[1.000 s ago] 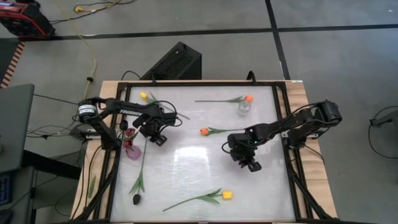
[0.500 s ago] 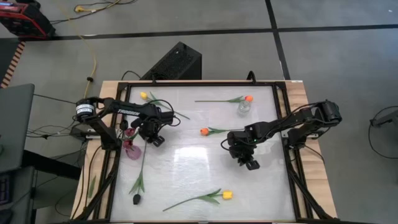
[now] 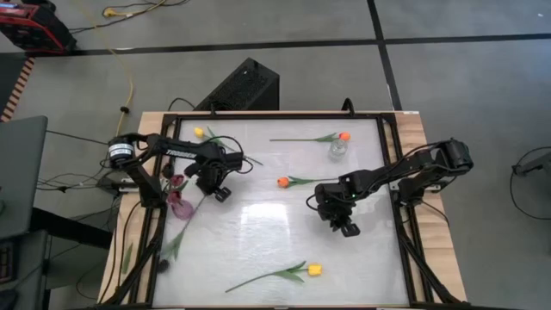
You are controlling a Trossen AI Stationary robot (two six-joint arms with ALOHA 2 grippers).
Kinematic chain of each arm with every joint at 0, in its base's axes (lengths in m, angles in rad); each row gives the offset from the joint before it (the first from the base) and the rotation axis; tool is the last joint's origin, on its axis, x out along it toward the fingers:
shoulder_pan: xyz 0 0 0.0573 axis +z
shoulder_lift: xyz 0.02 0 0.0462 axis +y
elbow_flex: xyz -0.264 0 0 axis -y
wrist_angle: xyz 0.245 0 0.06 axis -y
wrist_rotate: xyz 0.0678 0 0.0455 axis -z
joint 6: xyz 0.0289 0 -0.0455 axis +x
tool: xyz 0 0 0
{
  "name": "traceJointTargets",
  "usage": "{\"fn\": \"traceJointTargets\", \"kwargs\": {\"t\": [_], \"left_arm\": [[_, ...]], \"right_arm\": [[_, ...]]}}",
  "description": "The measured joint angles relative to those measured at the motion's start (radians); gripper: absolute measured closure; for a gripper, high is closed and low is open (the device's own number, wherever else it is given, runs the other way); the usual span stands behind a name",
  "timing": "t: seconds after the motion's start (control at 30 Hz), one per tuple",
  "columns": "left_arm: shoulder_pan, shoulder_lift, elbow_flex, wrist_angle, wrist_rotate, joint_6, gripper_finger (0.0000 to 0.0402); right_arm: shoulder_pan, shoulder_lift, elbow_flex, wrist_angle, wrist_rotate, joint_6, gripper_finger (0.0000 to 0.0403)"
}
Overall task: Sort flowers into vase by color
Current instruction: Put the black tulip into the pink vase
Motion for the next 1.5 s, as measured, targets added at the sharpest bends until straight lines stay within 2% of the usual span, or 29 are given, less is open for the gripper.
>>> {"fn": "traceJointTargets", "kwargs": {"t": [0.13,0.33,0.63,0.8,0.9,1.0,1.07,1.23,1.33,1.5], "left_arm": [[0.004,0.0,0.09,0.076,-0.038,0.024,0.0401],[0.002,-0.002,0.238,0.111,-0.019,0.07,0.0401],[0.002,-0.003,0.515,0.093,-0.02,0.168,0.0401],[0.007,-0.004,0.69,0.063,-0.057,0.209,0.0401],[0.006,-0.004,0.779,0.064,-0.033,0.212,0.0401],[0.006,-0.004,0.845,0.061,-0.002,0.211,0.0401],[0.006,-0.004,0.877,0.06,0.006,0.197,0.0401],[0.006,-0.004,0.924,0.019,0.017,0.167,0.0401],[0.006,-0.005,0.928,0.005,0.017,0.151,0.0401],[0.006,-0.005,0.928,-0.009,0.018,0.144,0.0402]], "right_arm": [[-0.002,0.0,0.0,-0.018,0.0,0.0,0.0294],[-0.002,0.0,0.0,-0.037,0.0,0.0,0.0294],[-0.002,0.0,0.0,-0.038,0.0,-0.002,0.0294],[-0.02,0.001,0.036,-0.033,0.014,-0.064,0.0294],[-0.037,0.001,0.089,-0.035,0.053,-0.128,0.0294],[-0.041,0.001,0.171,-0.036,0.127,-0.267,0.0294],[-0.035,0.001,0.23,-0.034,0.213,-0.4,0.0294],[0.029,0.001,0.332,0.091,0.558,-0.778,0.0294],[0.063,0.001,0.345,0.231,0.714,-1.028,0.0294],[0.077,0.008,0.347,0.418,0.794,-1.374,0.0294]]}}
